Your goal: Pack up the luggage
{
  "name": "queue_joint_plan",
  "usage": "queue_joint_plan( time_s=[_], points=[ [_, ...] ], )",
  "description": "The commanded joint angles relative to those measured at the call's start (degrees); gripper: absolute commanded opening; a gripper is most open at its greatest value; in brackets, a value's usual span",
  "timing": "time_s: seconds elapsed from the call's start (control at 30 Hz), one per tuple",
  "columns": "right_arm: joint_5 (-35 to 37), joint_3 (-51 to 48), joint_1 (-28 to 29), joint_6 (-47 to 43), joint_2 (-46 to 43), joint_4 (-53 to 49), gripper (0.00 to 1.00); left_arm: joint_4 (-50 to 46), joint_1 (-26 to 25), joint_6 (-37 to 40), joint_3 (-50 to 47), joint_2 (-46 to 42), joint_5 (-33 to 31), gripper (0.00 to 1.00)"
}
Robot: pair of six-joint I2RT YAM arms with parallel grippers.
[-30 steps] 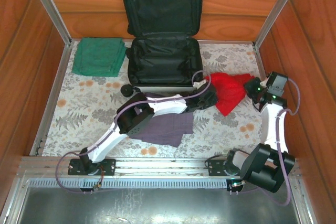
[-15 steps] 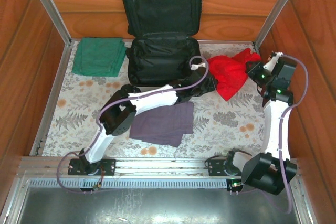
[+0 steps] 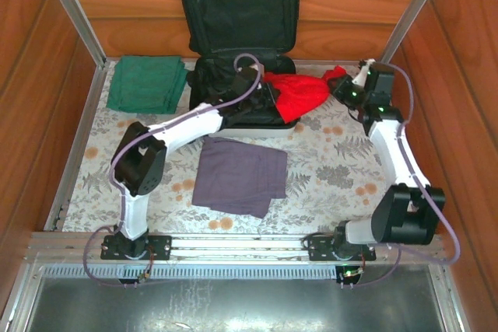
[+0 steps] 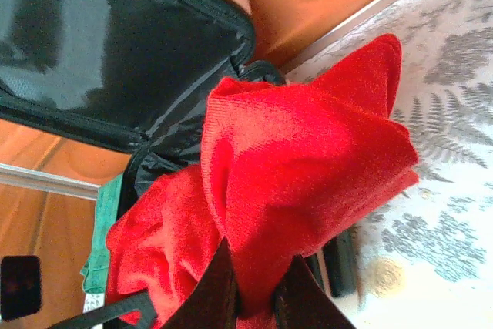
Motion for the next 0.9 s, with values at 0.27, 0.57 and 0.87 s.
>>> queue_joint_plan(
  time_s=[0.27,0.57,0.87],
  points=[
    [4.43,10.66,10.87,1.47,16.2,13.04,0.0,-1.93,13.69,3.0,-3.7,-3.54,14.31,0.0],
    [6.0,18.39,13.5,1.58,25.44,15.79,0.0,-15.41,20.22,11.27,8.79,2.12,19.86,0.0],
    [7.61,23.29,14.59,0.58,31.09,17.92,0.0,-23.76,27.01,13.01,23.04,12.51,28.0,0.0]
  ],
)
